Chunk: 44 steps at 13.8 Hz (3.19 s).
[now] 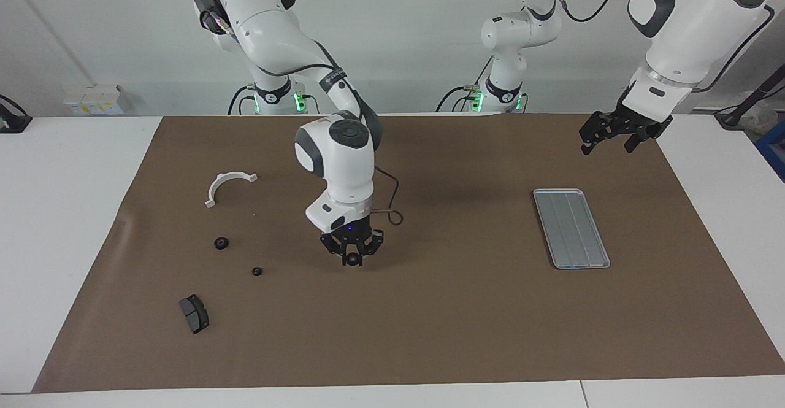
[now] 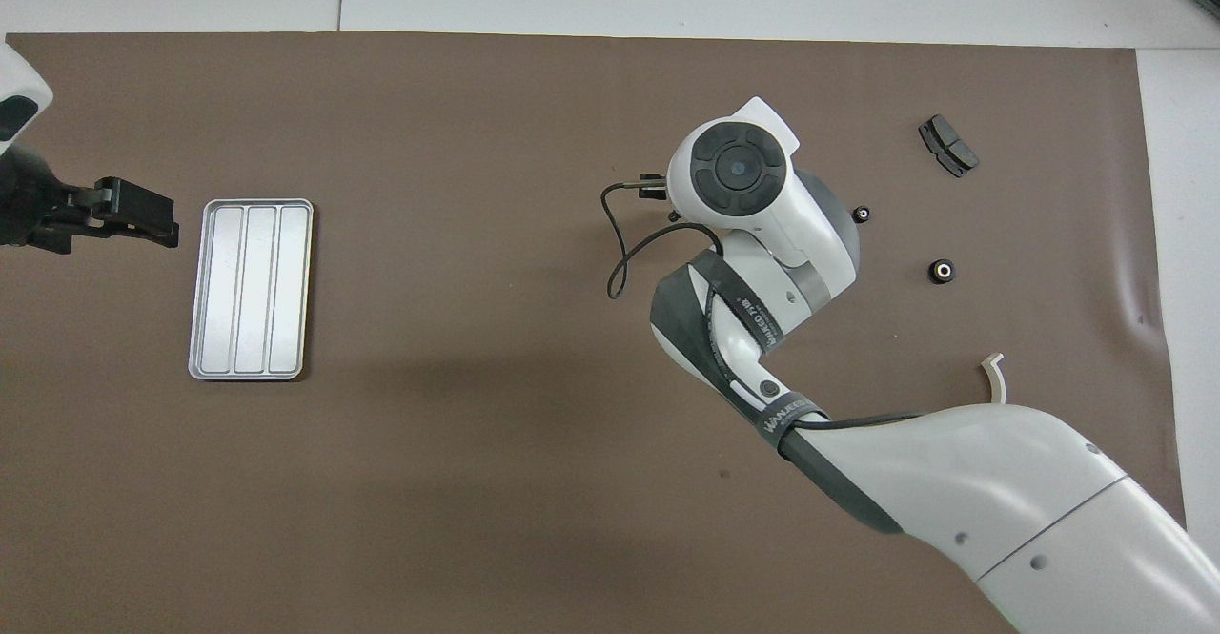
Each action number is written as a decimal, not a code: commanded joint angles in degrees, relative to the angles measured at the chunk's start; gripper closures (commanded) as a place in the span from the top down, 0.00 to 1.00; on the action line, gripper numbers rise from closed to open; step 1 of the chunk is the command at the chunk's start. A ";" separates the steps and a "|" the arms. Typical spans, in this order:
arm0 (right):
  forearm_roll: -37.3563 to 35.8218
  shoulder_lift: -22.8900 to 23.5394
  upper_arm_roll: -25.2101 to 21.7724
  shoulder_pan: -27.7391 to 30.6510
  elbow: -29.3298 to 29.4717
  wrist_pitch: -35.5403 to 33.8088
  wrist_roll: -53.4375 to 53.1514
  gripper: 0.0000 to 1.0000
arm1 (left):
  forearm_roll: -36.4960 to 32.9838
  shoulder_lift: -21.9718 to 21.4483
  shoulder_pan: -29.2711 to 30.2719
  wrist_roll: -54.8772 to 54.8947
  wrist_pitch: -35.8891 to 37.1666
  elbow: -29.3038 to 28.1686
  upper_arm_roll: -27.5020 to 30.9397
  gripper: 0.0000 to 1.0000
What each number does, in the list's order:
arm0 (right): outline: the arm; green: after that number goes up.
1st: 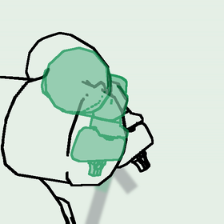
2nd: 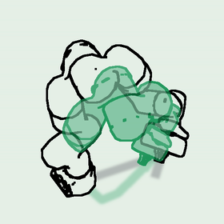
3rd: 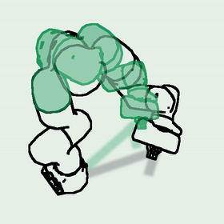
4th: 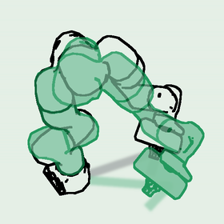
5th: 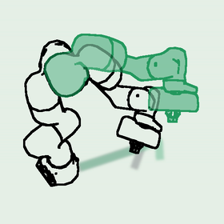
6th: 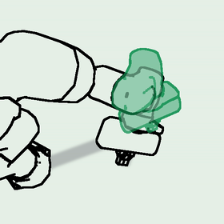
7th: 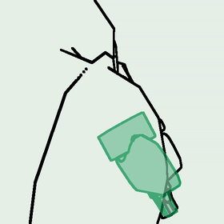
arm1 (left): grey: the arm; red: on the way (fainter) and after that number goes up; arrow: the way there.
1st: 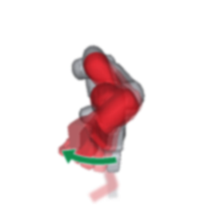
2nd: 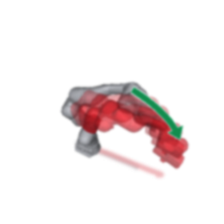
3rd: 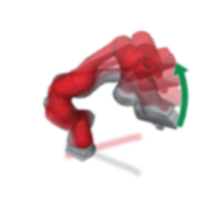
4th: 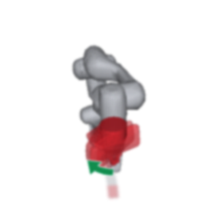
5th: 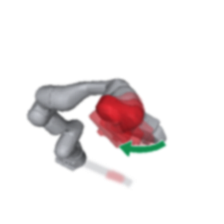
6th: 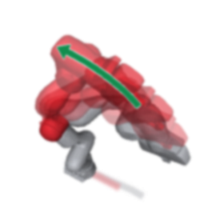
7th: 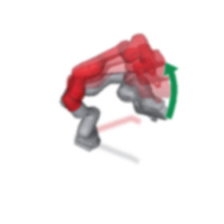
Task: Place bearing gear from tray to pile
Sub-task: 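Carry the gear to the pile and lower it beside the others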
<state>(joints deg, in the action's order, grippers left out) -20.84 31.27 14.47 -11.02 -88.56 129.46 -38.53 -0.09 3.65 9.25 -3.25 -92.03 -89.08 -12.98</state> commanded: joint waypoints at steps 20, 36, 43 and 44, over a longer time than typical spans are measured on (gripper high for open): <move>3.44 -13.86 0.91 13.66 -17.35 -2.98 24.74 0.02 | 0.80 1.62 -0.55 0.70 -5.71 1.54 1.12 1.00; 11.70 -22.12 0.83 17.17 -27.35 -0.27 26.13 0.02 | 0.36 2.15 0.68 0.61 -6.50 1.54 1.73 1.00; 11.79 -22.48 0.83 21.91 -38.08 9.76 31.67 0.05 | 0.53 2.32 0.77 0.87 -6.76 1.54 1.73 1.00; 11.79 -22.65 0.83 22.09 -38.87 9.67 32.11 0.05 | 0.71 2.15 0.94 0.87 -6.76 1.54 1.82 1.00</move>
<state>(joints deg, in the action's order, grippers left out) -11.13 10.19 14.58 9.54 -124.68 137.84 -9.70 -0.09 5.56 9.98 -3.23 -98.45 -88.23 -11.51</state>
